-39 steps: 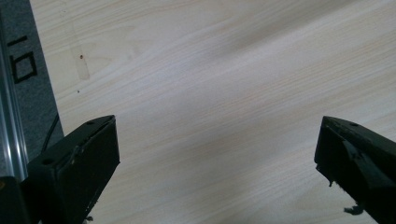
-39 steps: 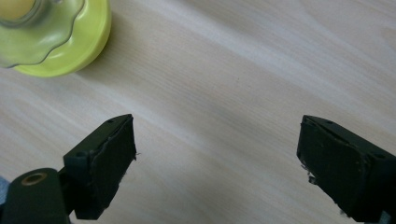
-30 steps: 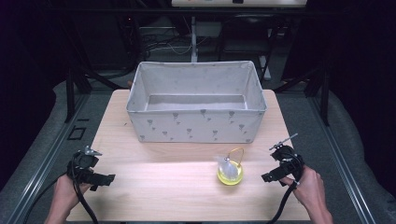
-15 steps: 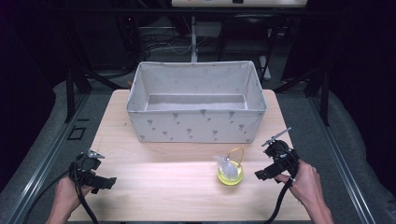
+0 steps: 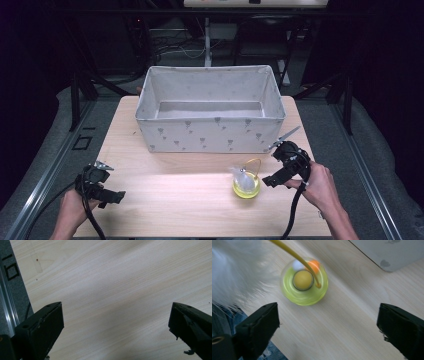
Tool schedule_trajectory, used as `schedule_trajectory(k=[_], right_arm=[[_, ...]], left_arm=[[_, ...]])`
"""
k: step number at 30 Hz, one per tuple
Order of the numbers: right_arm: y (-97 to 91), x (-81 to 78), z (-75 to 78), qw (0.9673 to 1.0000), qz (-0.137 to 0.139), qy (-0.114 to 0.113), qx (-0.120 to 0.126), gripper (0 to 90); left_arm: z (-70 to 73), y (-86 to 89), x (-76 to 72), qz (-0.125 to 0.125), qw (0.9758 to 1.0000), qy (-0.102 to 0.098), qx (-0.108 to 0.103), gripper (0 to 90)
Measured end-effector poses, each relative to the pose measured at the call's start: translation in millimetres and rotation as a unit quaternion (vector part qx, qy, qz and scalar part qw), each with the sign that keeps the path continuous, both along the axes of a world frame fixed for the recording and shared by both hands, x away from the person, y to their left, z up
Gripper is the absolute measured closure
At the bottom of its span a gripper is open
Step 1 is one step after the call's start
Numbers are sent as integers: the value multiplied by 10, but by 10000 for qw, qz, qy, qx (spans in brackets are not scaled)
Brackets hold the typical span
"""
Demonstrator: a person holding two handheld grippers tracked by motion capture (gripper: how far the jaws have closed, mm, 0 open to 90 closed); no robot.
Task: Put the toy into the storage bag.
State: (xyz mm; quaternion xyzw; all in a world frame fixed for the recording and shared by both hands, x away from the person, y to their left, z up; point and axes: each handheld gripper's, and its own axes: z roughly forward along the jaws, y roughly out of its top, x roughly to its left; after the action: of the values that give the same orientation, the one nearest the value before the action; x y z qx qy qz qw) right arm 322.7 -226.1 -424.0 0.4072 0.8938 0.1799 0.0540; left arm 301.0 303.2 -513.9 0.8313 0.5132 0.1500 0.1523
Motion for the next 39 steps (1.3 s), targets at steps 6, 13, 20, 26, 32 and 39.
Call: schedule_trajectory(k=[6,13,20,26,32,39], right_arm=[[105,73,154,9995,299,-95,82,138],[176,91,264,9989,425,-183,73,299],[301,136,289,9982,594,-67,-87,503],[384,145,269,9979,614,-80,-168,657],[403,158,255,9980,598,-65,-199,730],[409,170,243,9978,628,-97,-169,781]], left_arm=[[-22,-22,6,-53,9999,119,-17,2],[-37,-43,11,-134,9997,209,49,2],[-47,-54,10,-205,9994,261,135,2],[-48,-52,9,-232,9992,272,177,2],[-53,-56,8,-269,9990,297,187,2],[-62,-60,5,-268,9989,324,211,2]])
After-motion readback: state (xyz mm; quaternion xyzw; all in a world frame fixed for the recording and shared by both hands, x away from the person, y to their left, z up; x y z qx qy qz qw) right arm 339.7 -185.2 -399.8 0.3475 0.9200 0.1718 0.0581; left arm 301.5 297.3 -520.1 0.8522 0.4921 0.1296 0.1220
